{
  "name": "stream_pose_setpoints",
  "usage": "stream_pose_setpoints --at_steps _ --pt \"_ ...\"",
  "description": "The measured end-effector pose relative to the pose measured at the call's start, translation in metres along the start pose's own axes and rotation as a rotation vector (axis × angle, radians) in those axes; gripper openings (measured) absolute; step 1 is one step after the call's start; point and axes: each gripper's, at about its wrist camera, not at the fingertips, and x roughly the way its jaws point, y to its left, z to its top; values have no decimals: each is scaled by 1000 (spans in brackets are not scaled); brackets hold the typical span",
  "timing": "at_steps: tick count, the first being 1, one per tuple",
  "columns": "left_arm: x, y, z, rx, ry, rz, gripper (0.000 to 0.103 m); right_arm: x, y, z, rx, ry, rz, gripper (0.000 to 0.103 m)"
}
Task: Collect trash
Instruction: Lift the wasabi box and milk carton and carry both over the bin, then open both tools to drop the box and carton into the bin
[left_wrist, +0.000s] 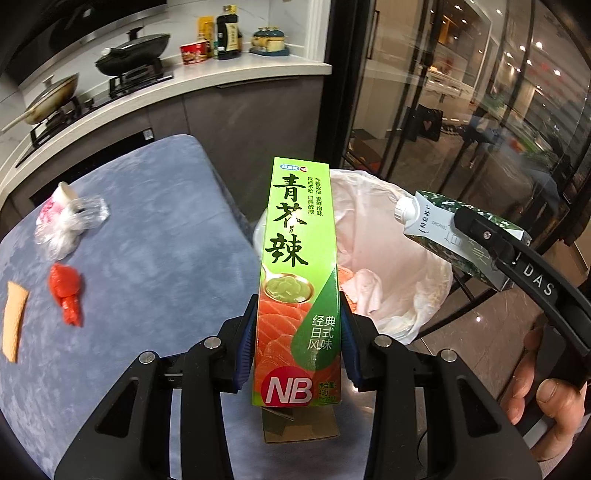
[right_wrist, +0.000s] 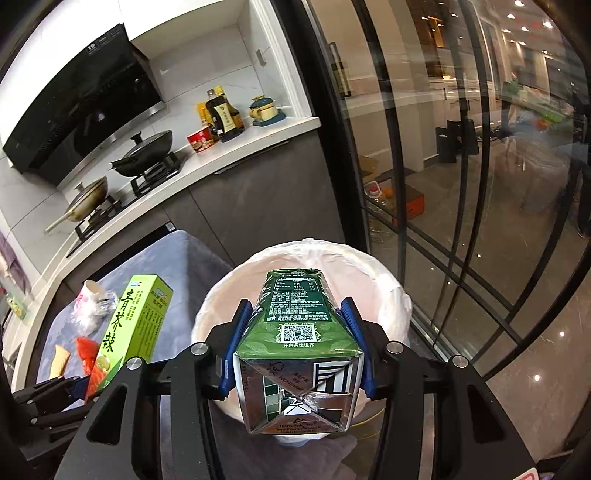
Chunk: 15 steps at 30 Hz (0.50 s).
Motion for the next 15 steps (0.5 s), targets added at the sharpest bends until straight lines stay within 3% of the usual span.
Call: stream_pose_setpoints --at_steps 15 --pt "25 -30 15 40 29 -16 38 17 -6 3 11 16 -10 48"
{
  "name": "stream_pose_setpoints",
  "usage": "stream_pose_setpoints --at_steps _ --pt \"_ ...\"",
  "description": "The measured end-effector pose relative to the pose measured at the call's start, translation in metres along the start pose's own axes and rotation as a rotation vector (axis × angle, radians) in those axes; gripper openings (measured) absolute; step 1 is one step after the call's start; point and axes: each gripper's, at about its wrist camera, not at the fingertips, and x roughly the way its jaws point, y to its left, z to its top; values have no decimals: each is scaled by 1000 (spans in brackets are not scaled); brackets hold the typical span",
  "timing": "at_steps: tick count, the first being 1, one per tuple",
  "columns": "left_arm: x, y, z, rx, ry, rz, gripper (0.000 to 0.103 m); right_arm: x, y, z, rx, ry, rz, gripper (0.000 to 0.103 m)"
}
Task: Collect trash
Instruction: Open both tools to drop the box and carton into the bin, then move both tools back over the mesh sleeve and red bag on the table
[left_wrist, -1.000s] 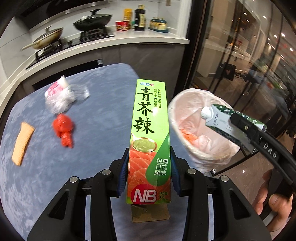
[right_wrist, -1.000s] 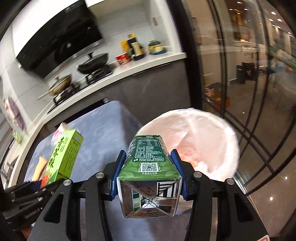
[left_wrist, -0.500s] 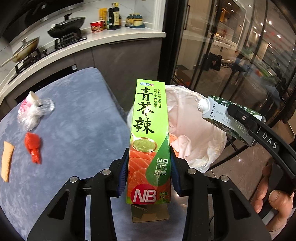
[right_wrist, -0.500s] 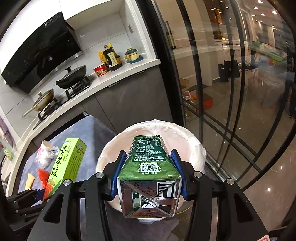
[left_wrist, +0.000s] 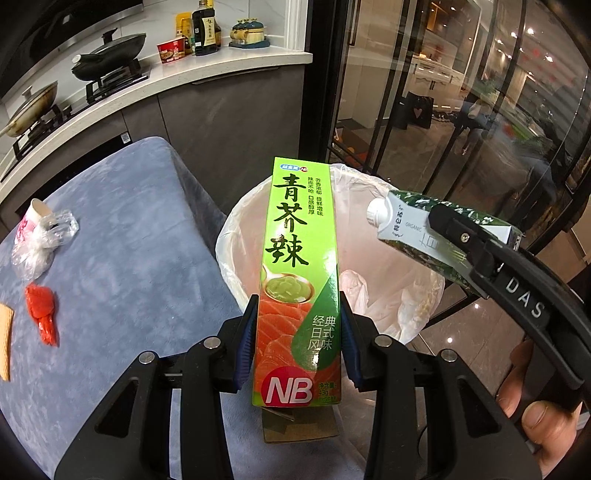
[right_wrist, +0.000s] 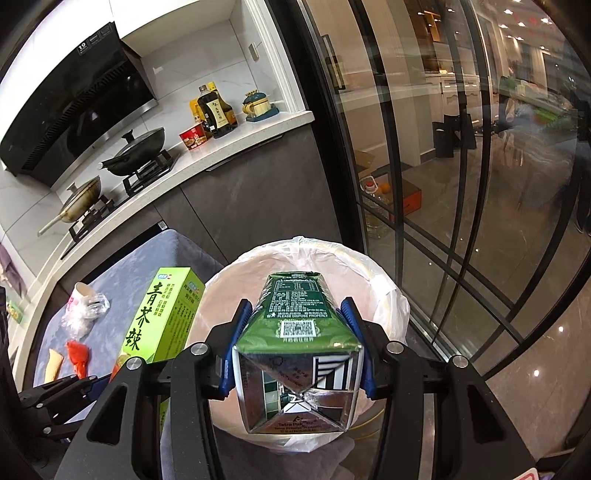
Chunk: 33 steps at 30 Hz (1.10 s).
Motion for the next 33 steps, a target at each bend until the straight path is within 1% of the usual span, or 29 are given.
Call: stream_pose_setpoints --at_steps 6,9,11,16,25,27,29,33 --pt "1 0 4 -1 -8 9 40 4 -1 1 4 3 -1 48" --pt "2 1 5 -10 -8 11 44 6 -1 1 5 3 -3 50" --pt "1 3 6 -13 -12 13 46 7 0 1 4 5 -11 50" --pt "-1 6 6 -22 -23 22 54 3 4 1 1 -7 -7 50" --pt "-7 19 5 -41 -36 27 55 -2 15 4 -14 -20 2 51" --pt "-9 22 5 -46 -40 28 56 -3 19 4 -17 -21 3 52" --pt "-13 26 4 -53 -45 30 56 -5 22 4 -20 -25 3 56" --pt "-18 37 3 -68 -55 34 56 -7 31 3 -35 -26 9 56"
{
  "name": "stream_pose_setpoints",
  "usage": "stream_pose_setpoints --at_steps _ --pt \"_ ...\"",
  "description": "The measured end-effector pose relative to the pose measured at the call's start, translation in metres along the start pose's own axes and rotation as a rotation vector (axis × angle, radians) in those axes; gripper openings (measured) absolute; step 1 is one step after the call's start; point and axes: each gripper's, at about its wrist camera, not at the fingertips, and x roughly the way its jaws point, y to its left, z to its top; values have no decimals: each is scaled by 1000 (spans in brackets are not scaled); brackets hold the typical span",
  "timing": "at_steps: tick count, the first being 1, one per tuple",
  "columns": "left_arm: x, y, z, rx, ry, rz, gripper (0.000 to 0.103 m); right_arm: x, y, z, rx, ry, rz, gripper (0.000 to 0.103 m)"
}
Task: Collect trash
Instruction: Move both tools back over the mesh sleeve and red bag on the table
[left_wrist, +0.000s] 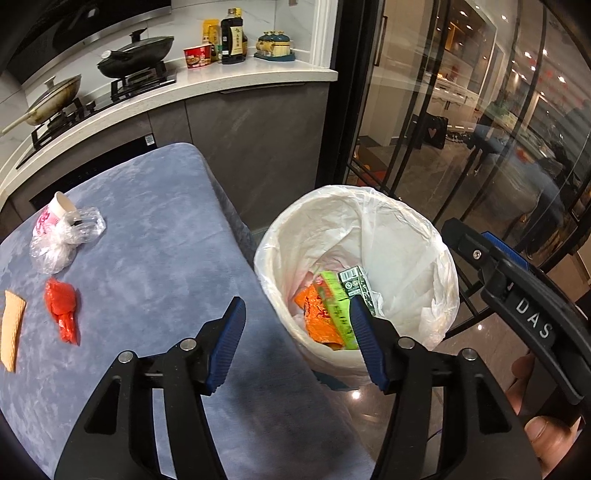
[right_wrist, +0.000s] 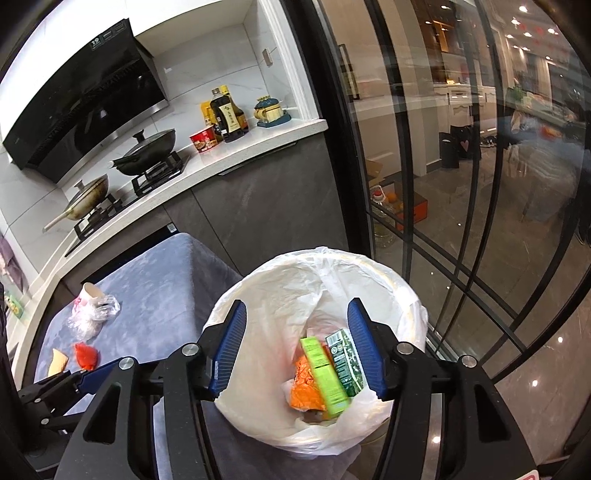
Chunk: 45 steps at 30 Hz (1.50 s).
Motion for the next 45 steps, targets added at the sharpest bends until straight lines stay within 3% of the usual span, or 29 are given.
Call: stream_pose_setpoints --at_steps 11,15,27,39,45 --pt "-18 50 -6 -70 -25 36 57 -1 50 -5 -67 8 41 56" --pt "-26 78 -10 -111 -40 62 62 3 74 -9 -99 19 62 56" --pt "-47 174 -33 -238 -49 155 63 15 161 -30 -208 61 139 61" --pt "-69 281 -68 -360 -47 290 75 37 242 -60 -298 123 203 65" --pt "-71 340 -89 -435 -20 353 76 54 278 -74 -334 162 235 65"
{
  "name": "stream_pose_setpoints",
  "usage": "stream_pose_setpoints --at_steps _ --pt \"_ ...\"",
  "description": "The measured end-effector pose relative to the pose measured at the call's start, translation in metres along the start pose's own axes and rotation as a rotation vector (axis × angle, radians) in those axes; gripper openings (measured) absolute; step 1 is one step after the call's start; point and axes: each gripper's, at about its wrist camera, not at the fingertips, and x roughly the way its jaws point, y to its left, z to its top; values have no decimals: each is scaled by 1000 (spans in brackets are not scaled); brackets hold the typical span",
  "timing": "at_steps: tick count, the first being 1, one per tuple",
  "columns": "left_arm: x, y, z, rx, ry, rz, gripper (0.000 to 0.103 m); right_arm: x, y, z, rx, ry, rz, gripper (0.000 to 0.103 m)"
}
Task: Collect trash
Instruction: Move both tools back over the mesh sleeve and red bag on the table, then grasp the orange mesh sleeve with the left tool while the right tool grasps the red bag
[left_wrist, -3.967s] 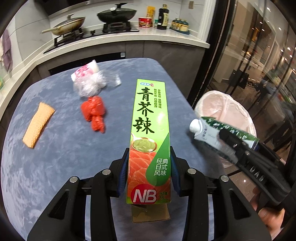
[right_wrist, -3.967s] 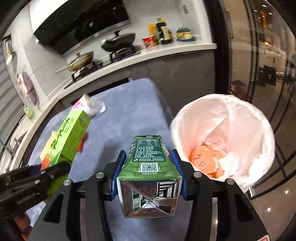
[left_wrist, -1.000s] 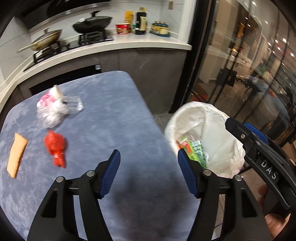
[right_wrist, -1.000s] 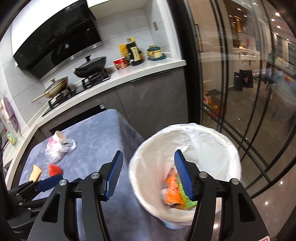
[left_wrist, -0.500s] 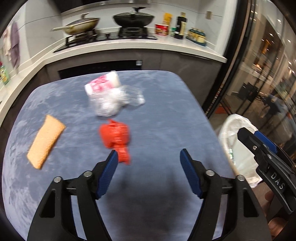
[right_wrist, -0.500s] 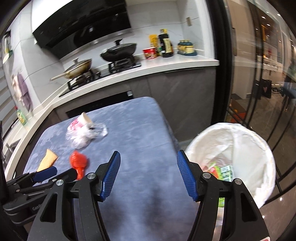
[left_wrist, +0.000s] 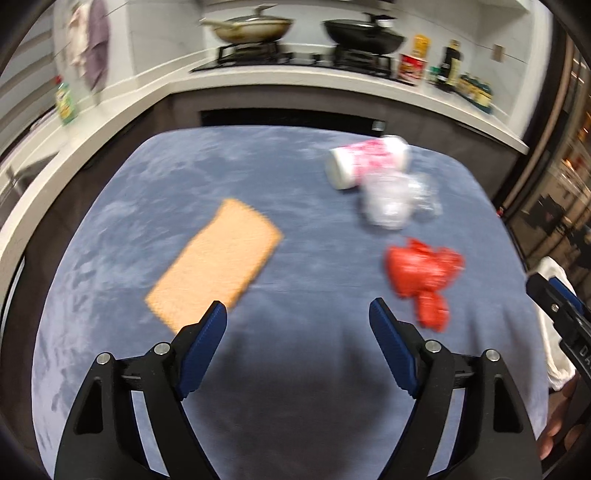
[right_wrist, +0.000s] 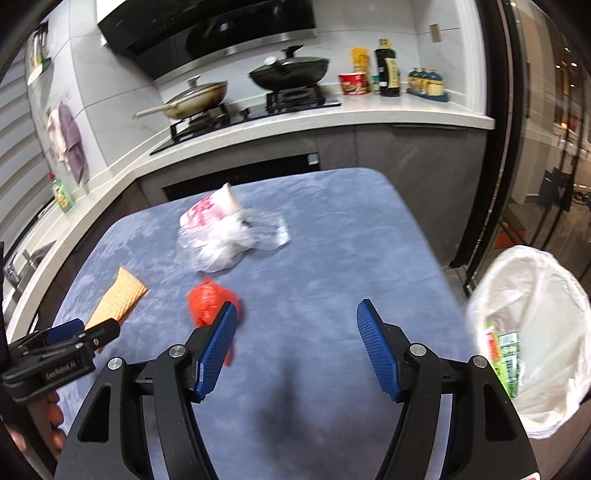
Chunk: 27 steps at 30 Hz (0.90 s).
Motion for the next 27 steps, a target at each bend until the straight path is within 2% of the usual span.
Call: stream_pose_setpoints --at_steps 4,6,8,15,19,23,26,27 --pt "14 30 2 -44 18 31 76 21 24 -1 -30 30 24 65" --pt "20 43 2 -63 26 40 83 31 33 -1 -41 42 33 65" --pt "27 54 2 -75 27 50 84 42 44 0 -53 54 42 65" --pt "54 70 3 -83 60 58 87 72 62 0 -69 87 48 65" --pt "62 72 3 -73 50 73 90 86 65 -1 -71 104 43 65" --pt "65 73 5 -74 35 76 89 95 67 -2 -75 115 43 65" --pt "66 73 5 -75 26 91 82 101 69 -4 -78 122 47 64" --pt "65 74 5 -75 22 100 76 101 69 -4 -77 123 49 63"
